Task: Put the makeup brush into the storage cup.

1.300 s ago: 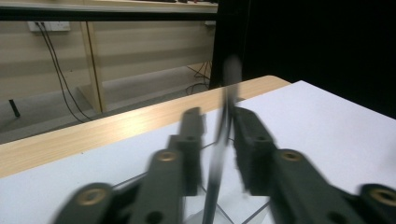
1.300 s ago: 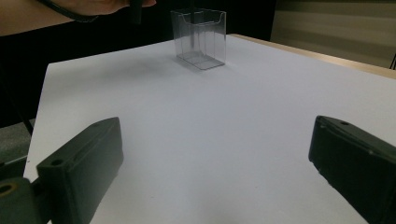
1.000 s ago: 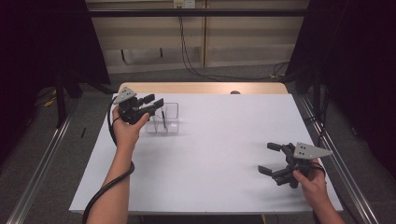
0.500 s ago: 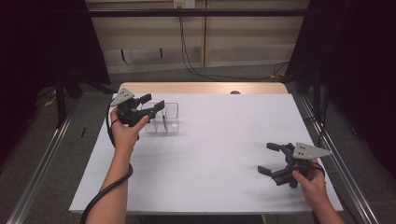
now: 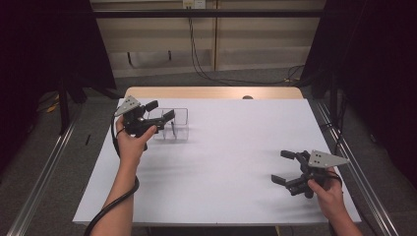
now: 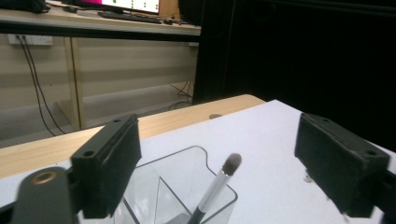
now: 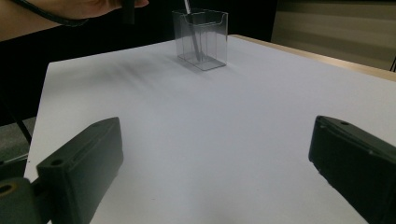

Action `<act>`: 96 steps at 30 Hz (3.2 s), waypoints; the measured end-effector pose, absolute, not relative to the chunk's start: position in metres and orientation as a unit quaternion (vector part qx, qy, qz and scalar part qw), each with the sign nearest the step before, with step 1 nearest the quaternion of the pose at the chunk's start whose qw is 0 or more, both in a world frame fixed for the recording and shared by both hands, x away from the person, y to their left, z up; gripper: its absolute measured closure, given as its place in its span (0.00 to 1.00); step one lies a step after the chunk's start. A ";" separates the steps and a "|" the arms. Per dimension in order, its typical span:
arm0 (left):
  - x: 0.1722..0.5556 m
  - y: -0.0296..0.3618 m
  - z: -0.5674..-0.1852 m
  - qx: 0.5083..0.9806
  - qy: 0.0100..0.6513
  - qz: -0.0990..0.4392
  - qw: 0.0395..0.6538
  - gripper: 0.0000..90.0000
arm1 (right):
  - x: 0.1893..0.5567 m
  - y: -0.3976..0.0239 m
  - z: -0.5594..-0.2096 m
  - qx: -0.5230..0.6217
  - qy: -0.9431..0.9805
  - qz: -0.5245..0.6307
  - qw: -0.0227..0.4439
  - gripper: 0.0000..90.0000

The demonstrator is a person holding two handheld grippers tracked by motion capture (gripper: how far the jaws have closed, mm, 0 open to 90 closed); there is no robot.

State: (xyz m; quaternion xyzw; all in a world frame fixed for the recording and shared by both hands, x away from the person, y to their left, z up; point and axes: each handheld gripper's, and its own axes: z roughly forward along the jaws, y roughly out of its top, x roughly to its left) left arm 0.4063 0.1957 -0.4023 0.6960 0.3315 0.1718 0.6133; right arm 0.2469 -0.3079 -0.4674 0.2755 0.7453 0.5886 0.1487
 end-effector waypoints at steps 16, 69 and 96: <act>0.396 0.197 -0.406 0.706 0.313 0.173 0.611 0.07 | 0.247 -0.307 -0.467 0.274 0.745 0.589 0.150 0.03; 0.364 0.212 -0.417 0.719 0.275 0.154 0.620 0.01 | 0.247 -0.306 -0.467 0.273 0.744 0.591 0.151 0.03; 0.343 0.227 -0.428 0.719 0.273 0.145 0.622 0.01 | 0.246 -0.305 -0.466 0.273 0.745 0.590 0.152 0.03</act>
